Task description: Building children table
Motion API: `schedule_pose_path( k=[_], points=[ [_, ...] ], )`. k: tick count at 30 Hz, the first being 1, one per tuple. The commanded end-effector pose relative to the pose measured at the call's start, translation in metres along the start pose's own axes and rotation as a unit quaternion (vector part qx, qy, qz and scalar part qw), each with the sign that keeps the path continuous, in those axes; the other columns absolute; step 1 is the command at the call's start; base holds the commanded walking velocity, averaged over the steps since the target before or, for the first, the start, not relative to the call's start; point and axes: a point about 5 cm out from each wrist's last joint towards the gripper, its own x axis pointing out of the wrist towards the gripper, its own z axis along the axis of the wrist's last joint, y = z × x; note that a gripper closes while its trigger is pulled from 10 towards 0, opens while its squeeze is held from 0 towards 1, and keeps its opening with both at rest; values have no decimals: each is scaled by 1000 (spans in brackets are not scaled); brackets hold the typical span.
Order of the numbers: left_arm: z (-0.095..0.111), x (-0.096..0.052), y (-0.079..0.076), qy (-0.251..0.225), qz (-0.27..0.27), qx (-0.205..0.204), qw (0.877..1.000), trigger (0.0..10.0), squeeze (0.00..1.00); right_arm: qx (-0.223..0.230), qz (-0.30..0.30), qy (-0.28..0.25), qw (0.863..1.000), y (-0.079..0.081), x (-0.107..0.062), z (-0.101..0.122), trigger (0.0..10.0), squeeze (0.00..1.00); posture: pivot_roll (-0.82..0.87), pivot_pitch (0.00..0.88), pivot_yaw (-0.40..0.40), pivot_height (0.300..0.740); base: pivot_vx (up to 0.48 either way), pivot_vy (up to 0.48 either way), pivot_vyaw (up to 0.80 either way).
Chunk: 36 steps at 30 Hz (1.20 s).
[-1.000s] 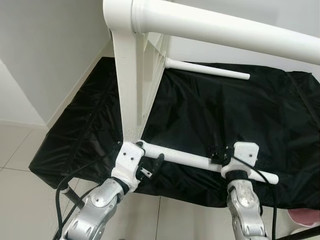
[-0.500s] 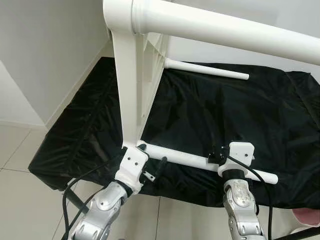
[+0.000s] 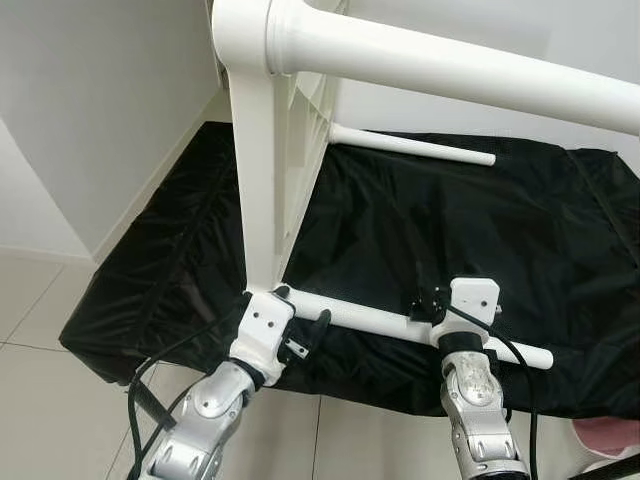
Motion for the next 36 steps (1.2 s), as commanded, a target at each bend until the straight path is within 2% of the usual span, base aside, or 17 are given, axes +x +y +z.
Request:
schedule_pose_path(
  k=[1,22,29,34,36],
  points=[
    [-3,0,1,3,6,2,1000,10000,0,-3,-3,4,1000,-2,0,-3,10000,0,-27,0,8,740,0,-285,0],
    [-5,-3,3,3,19,6,1000,10000,0,-2,7,6,1000,2,0,-5,10000,0,-12,0,-3,740,0,-247,0],
    [-5,-2,5,6,42,12,999,10000,0,-2,10,5,1000,2,2,-4,10000,0,-11,0,-5,740,0,0,0],
    [3,2,11,-3,81,15,997,10000,0,-12,14,-1,1000,-2,3,-2,10000,0,-6,3,-8,740,0,0,0],
    [5,1,13,-5,85,3,996,10000,0,-16,17,-6,1000,-3,4,0,10000,0,-2,10,-8,740,0,0,0]
  ],
)
